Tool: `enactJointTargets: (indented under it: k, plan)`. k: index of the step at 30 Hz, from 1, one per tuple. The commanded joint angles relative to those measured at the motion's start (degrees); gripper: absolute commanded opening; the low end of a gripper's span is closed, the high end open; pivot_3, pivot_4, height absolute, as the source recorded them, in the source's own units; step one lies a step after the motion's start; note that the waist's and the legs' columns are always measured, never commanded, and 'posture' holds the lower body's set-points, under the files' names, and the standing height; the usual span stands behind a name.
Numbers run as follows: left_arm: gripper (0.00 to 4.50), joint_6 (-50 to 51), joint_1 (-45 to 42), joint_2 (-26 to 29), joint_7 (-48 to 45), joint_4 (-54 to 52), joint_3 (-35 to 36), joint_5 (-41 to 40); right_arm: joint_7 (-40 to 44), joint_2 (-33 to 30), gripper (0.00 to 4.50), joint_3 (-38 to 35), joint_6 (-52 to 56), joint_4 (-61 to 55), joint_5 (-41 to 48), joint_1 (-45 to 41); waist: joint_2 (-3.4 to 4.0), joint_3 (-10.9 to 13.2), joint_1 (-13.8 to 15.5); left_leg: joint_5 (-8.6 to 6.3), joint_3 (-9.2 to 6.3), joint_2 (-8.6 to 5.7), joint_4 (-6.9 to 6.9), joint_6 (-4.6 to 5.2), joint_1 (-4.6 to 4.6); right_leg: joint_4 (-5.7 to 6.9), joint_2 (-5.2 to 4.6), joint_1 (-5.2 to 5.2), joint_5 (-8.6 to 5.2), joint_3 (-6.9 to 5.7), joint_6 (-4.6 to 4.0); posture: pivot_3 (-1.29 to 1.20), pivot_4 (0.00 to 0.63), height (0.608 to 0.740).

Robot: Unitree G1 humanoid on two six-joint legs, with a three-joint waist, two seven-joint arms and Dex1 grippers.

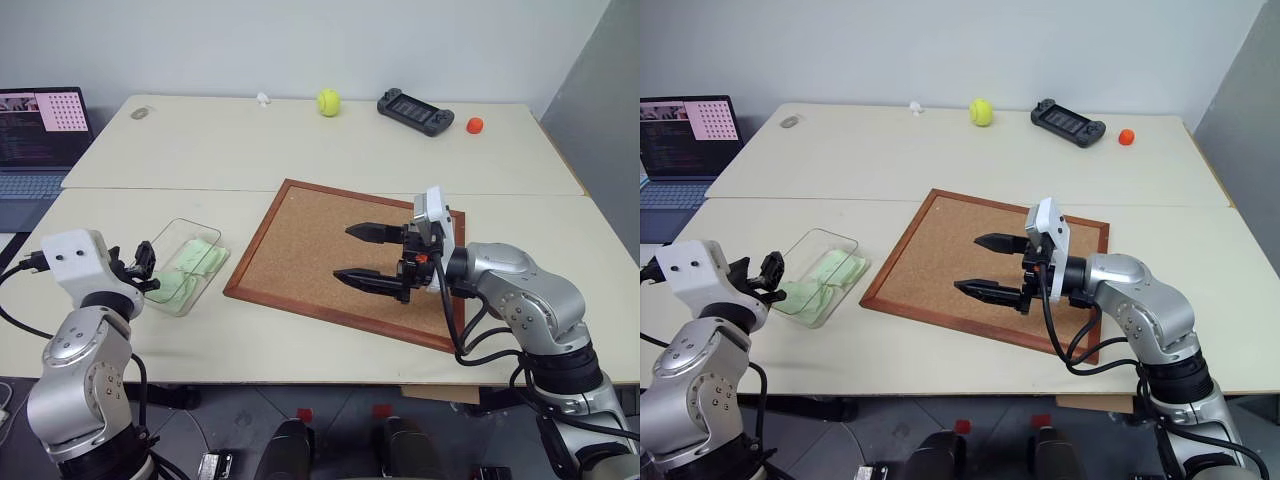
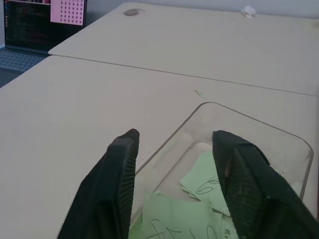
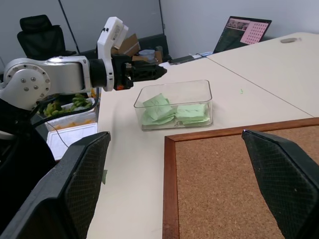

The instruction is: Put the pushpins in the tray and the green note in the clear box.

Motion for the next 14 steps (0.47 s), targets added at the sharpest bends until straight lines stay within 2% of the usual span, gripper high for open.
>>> enactJointTargets:
  k: [1, 3, 7, 11, 14]
  plan:
    - [3.44, -5.8, 0.9, 4.6, -6.6, -4.3, -4.4, -1.4, -5.4, -0.2, 4.50, -2.5, -1.7, -1.0, -3.3, 2.2, 0.00, 0.0, 0.0, 0.00, 0.00, 0.01, 0.00, 0.00, 0.00, 0.00, 0.00, 0.00, 0.00, -0.01, 0.00, 0.00, 0.150, 0.740]
    - [3.56, -7.1, 3.0, 5.7, -9.4, -7.1, -10.9, -0.7, -12.1, 1.3, 4.50, -3.3, -4.1, -1.5, -8.0, 6.3, -0.03, 0.0, 0.3, 0.00, 0.00, 0.00, 0.00, -0.01, 0.00, -0.01, -0.01, 0.01, 0.00, -0.01, 0.00, 0.00, 0.150, 0.740]
    - [3.56, -11.4, 6.7, 1.6, -8.2, -7.9, -18.9, 1.1, -21.7, 3.9, 4.50, -3.1, -9.5, -3.4, -16.5, 14.1, 0.02, -0.1, 0.4, 0.08, 0.20, -0.10, -0.02, -0.21, -0.03, -0.05, -0.15, -0.01, 0.00, 0.16, 0.00, 0.00, 0.150, 0.740]
    - [3.56, -15.0, 9.1, -2.2, -6.8, -6.9, -24.3, 3.0, -30.1, 6.9, 4.50, -4.2, -12.6, -5.0, -22.8, 17.0, 0.02, -0.1, -0.2, 0.06, 0.26, 0.04, -0.02, -0.17, -0.02, -0.01, -0.13, -0.08, 0.00, 0.22, 0.00, 0.00, 0.150, 0.740]
    - [3.56, -16.8, 9.7, -5.6, -4.4, -4.9, -24.7, 3.3, -35.9, 9.0, 4.50, -5.3, -13.1, -5.1, -26.4, 17.9, 0.03, -0.1, -0.6, 0.03, 0.19, 0.04, -0.08, -0.10, 0.07, 0.05, 0.02, -0.06, 0.04, 0.15, -0.07, 0.00, 0.150, 0.740]
